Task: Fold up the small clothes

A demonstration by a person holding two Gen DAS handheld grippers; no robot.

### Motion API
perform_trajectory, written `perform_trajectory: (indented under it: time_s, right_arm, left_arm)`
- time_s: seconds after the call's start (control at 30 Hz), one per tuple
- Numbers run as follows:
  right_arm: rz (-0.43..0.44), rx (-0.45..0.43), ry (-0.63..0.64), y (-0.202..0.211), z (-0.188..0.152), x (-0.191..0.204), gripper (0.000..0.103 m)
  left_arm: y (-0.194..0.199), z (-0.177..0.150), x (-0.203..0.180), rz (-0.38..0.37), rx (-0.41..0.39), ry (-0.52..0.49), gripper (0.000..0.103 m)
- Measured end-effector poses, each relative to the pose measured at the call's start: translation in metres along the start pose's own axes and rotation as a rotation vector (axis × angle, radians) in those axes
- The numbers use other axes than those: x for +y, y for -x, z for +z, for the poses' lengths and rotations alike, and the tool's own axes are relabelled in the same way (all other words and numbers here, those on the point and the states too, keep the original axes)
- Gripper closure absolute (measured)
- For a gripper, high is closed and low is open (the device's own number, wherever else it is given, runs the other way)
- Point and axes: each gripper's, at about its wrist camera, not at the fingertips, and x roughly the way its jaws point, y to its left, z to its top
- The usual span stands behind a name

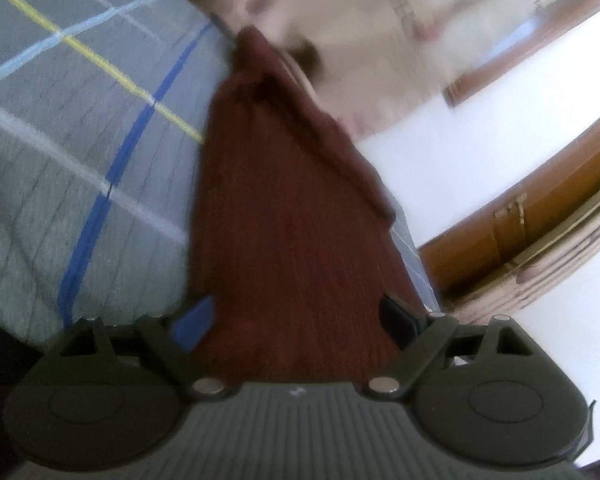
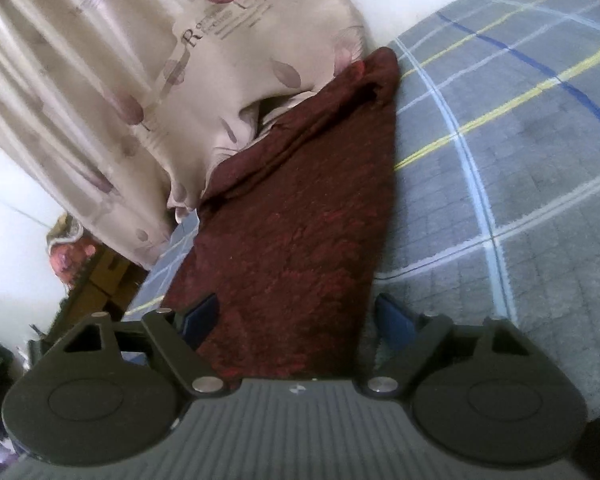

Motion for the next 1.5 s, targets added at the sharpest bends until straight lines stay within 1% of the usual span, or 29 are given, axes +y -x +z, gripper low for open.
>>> perform_trajectory:
  time_s: [0.1,0.13,0.17,0.2,0.23,0.27,0.3,0.37,0.4,0.43,0.47,0.5,0.6,0.67,0.77,0.83,0.9,0.97,1.0,1.07,1.13,1.2,1.23,1.27,1.3,1.33,1.4,1.47,1.5]
  right_arm:
    - [0.016,0.006,-0.002,-0.002,-0.001,0.001,0.021]
    - [0.020,0.007,-0.004,-0.002,-0.001,0.001,0.026]
    - [0.022,0.011,-0.005,-0.002,-0.001,0.000,0.035]
    - [0.016,0.014,-0.008,-0.002,-0.002,-0.001,0.042]
    - [0.009,0.016,-0.019,-0.003,-0.003,-0.003,0.058]
    - [0.001,0.021,-0.035,-0.004,-0.004,-0.006,0.066]
    - [0.000,0.019,-0.048,-0.005,-0.006,-0.009,0.067]
    - [0.012,0.009,-0.072,-0.005,-0.007,-0.011,0.067]
    - [0.011,0.005,-0.073,-0.004,-0.008,-0.011,0.067]
    - [0.009,0.002,-0.068,-0.003,-0.008,-0.009,0.067]
    - [0.004,0.002,-0.059,-0.002,-0.008,-0.008,0.067]
    - [-0.002,0.009,-0.051,-0.002,-0.009,-0.008,0.067]
    - [0.012,0.007,-0.074,-0.002,-0.011,-0.012,0.067]
    - [0.030,0.010,-0.090,-0.003,-0.010,-0.014,0.065]
    - [0.041,0.022,-0.080,-0.004,-0.011,-0.012,0.064]
    - [0.051,0.031,-0.086,-0.005,-0.011,-0.012,0.064]
    - [0.059,0.033,-0.098,-0.005,-0.011,-0.014,0.064]
    - [0.068,0.038,-0.105,-0.004,-0.010,-0.014,0.062]
    - [0.075,0.038,-0.107,-0.004,-0.010,-0.015,0.061]
    - [0.080,0.040,-0.114,-0.004,-0.011,-0.016,0.061]
    - [0.089,0.041,-0.133,-0.005,-0.010,-0.017,0.061]
    - [0.090,0.045,-0.123,-0.005,-0.009,-0.015,0.060]
    - [0.083,0.050,-0.106,-0.006,-0.009,-0.013,0.061]
    - [0.073,0.054,-0.092,-0.006,-0.009,-0.011,0.074]
    - [0.062,0.061,-0.082,-0.008,-0.010,-0.010,0.082]
    - [0.055,0.071,-0.078,-0.009,-0.010,-0.010,0.085]
    - [0.058,0.073,-0.066,-0.011,-0.011,-0.007,0.085]
    - [0.069,0.055,-0.071,-0.008,-0.010,-0.005,0.086]
    - [0.082,0.051,-0.076,-0.008,-0.009,-0.005,0.086]
  left_arm:
    - [-0.006,-0.009,0.009,-0.016,0.026,0.044,0.013]
    - [-0.007,-0.011,0.009,-0.018,0.025,0.039,0.012]
    - [-0.008,-0.011,0.007,-0.012,0.024,0.031,0.012]
    - [-0.009,-0.010,0.005,-0.011,0.026,0.027,0.009]
    - [-0.010,-0.010,0.005,-0.009,0.026,0.029,0.009]
    - [-0.011,-0.009,0.004,0.000,0.027,0.035,0.009]
    - [-0.010,-0.008,0.002,0.008,0.023,0.042,0.009]
    - [0.001,-0.007,-0.004,0.011,-0.030,0.030,0.009]
    - [0.007,-0.005,-0.007,0.025,-0.058,0.009,0.009]
    - [0.011,-0.003,-0.008,0.060,-0.071,-0.001,0.009]
    - [0.014,-0.001,-0.008,0.088,-0.071,0.002,0.009]
    - [0.014,0.001,-0.005,0.088,-0.056,0.015,0.009]
    - [0.004,0.002,0.007,0.048,0.020,0.069,0.009]
    - [-0.009,0.001,0.007,0.028,0.067,0.042,0.009]
    - [-0.028,-0.004,0.017,-0.053,0.128,0.083,0.009]
    - [-0.035,-0.008,0.027,-0.063,0.118,0.137,0.009]
    - [-0.034,-0.011,0.034,-0.121,0.076,0.186,0.009]
    - [-0.032,-0.013,0.037,-0.169,0.044,0.202,0.010]
    - [-0.032,-0.014,0.034,-0.186,0.041,0.193,0.010]
    - [-0.031,-0.013,0.024,-0.195,0.049,0.130,0.024]
    - [-0.027,-0.012,0.013,-0.176,0.046,0.048,0.061]
    - [-0.025,-0.011,0.009,-0.164,0.039,0.021,0.073]
    - [-0.024,-0.010,0.007,-0.164,0.034,0.015,0.074]
    - [-0.024,-0.008,0.003,-0.164,0.026,0.004,0.075]
    - [-0.023,-0.009,-0.002,-0.162,0.016,-0.009,0.076]
    - [-0.021,-0.010,-0.004,-0.163,0.008,-0.016,0.076]
    - [-0.023,-0.010,-0.003,-0.188,0.026,0.008,0.076]
    - [-0.024,-0.010,-0.001,-0.174,0.019,0.018,0.076]
    - [-0.023,-0.008,-0.003,-0.179,0.021,0.016,0.075]
